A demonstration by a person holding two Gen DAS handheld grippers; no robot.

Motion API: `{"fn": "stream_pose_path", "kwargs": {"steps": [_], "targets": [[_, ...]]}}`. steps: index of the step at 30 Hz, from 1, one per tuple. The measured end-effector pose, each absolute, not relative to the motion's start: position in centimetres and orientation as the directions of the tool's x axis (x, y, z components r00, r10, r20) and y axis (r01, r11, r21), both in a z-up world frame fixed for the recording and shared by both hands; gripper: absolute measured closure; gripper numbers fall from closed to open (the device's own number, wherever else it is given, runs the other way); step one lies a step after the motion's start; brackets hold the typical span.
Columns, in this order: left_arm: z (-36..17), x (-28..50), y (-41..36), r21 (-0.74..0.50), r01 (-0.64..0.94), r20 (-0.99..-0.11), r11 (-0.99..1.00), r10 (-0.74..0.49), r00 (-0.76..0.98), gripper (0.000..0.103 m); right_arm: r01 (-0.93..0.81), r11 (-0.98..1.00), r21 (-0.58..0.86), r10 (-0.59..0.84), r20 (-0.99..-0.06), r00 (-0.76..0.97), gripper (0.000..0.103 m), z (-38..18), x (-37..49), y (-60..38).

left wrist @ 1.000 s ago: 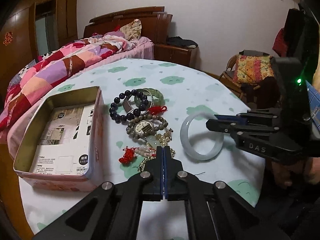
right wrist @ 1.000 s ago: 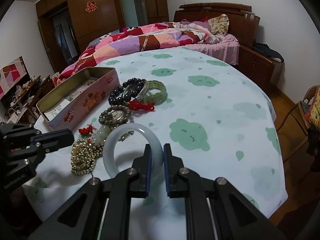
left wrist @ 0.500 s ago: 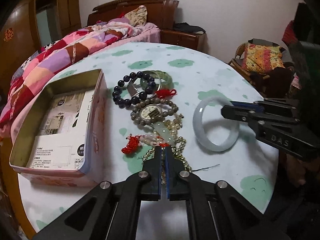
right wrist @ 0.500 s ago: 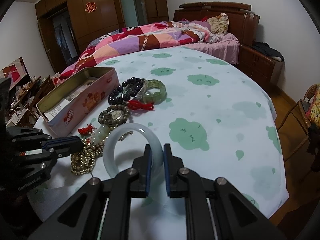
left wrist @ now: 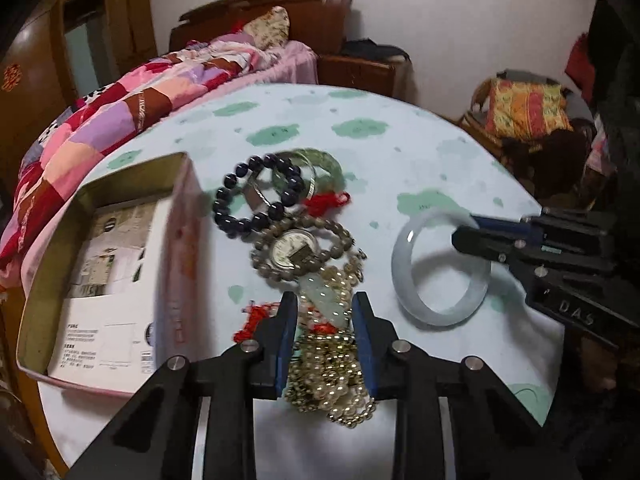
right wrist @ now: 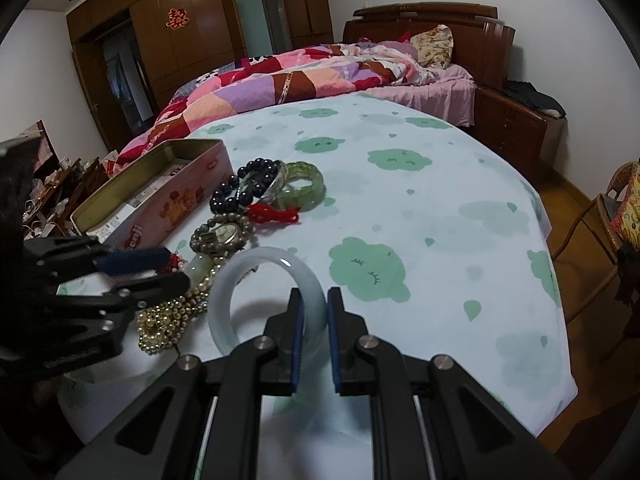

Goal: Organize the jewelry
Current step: 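Grasp the green jade pendant with the left gripper while the right holds the bangle, then carry the pendant into the tin with the left gripper while the right brings the bangle over it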

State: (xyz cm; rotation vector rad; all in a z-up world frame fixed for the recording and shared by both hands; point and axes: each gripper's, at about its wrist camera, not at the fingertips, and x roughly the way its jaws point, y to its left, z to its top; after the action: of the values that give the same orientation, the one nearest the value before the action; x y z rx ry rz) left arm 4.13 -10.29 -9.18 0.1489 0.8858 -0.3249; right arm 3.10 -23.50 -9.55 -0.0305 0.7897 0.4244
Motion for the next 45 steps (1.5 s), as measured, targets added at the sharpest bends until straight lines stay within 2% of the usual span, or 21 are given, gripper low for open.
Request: {"fn": "stream_pose_path", "kwargs": {"steps": [3, 6, 14, 24, 34, 45], "targets": [[-9.8, 4.3, -10.6, -0.002, 0.349, -0.791, 0.937, -0.215, 0.573, 0.074, -0.380, 0.915, 0.131, 0.359, -0.692, 0.626, 0.089, -9.5, 3.0, -23.7], [-9.8, 4.6, -9.8, -0.030, 0.334, -0.790, 0.942, -0.227, 0.570, 0.094, -0.383, 0.915, 0.130, 0.361, -0.691, 0.627, 0.089, -9.4, 3.0, -23.6], [-4.7, 2.1, -7.1, -0.074, 0.326, -0.681, 0.943, -0.286, 0.674, 0.094, -0.379, 0.917, 0.122, 0.358, -0.671, 0.650, 0.088, -8.6, 2.7, -23.8], [-0.2, 1.9, -3.2, -0.131, 0.300, -0.593, 0.945, -0.317, 0.740, 0.094, -0.408, 0.907, 0.105, 0.377, -0.634, 0.675, 0.088, -6.2, 2.6, -22.8], [1.0, 3.1, 0.4, -0.111, 0.244, -0.564, 0.963, -0.263, 0.783, 0.094, -0.499, 0.860, 0.104, 0.449, -0.620, 0.644, 0.088, -3.6, 4.3, -18.8], [-1.0, 7.2, 3.7, -0.068, 0.162, -0.590, 0.985, -0.170, 0.789, 0.094, -0.573, 0.818, 0.050, 0.467, -0.639, 0.611, 0.088, -2.4, 8.7, -12.8]]}}
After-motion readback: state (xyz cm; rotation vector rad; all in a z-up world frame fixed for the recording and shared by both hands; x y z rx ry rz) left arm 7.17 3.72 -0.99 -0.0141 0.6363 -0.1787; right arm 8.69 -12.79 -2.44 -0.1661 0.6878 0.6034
